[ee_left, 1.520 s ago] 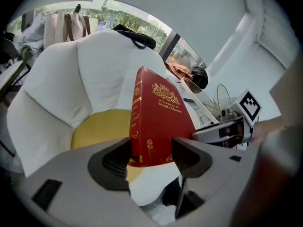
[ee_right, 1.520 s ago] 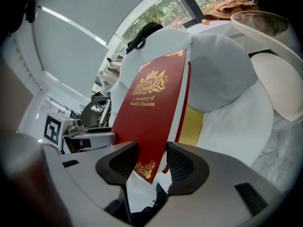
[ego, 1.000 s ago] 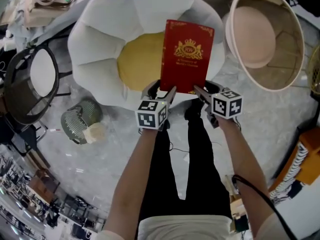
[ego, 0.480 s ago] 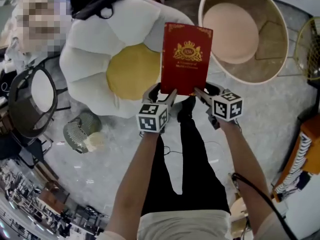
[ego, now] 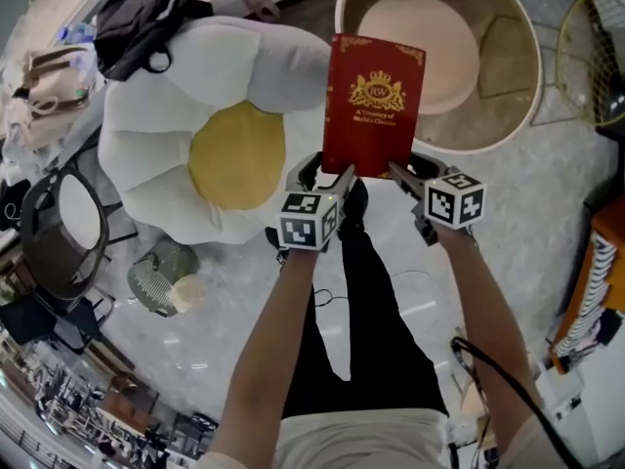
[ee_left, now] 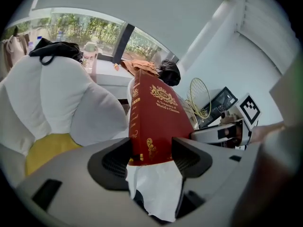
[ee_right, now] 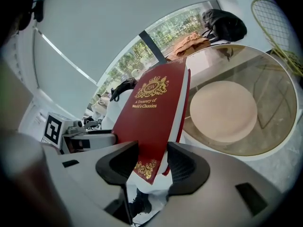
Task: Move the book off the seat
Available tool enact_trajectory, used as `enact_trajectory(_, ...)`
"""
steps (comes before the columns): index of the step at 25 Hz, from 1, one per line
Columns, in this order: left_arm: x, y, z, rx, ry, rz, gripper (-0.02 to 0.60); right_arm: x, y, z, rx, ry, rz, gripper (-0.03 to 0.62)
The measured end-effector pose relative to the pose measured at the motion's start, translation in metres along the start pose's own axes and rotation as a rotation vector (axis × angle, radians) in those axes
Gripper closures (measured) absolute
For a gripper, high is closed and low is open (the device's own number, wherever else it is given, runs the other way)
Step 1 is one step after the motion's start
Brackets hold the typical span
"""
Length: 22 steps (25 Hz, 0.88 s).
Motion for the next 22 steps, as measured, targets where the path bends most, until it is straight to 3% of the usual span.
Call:
enact_trajectory(15,-0.065,-0.032,-0.092,0.069,0.086,-0.145,0.308,-0.096,-0.02,0.039,-0.076,0.106,-0.082,0.393)
enact_trajectory(22,-0.084,-0.04,-0.124,0.097,0.115,-0.155,0.308,-0.127,-0.025,0.049,-0.107,0.137,-0.128,0.393)
Point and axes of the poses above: the fingertips, and each gripper's own axes: z backward along the fingers, x to its left, y out of its underside, the point moved 2 cm from there along z, backward along the fingers, and after that the axes turned 11 degrees about -y, right-handed, at the moved point
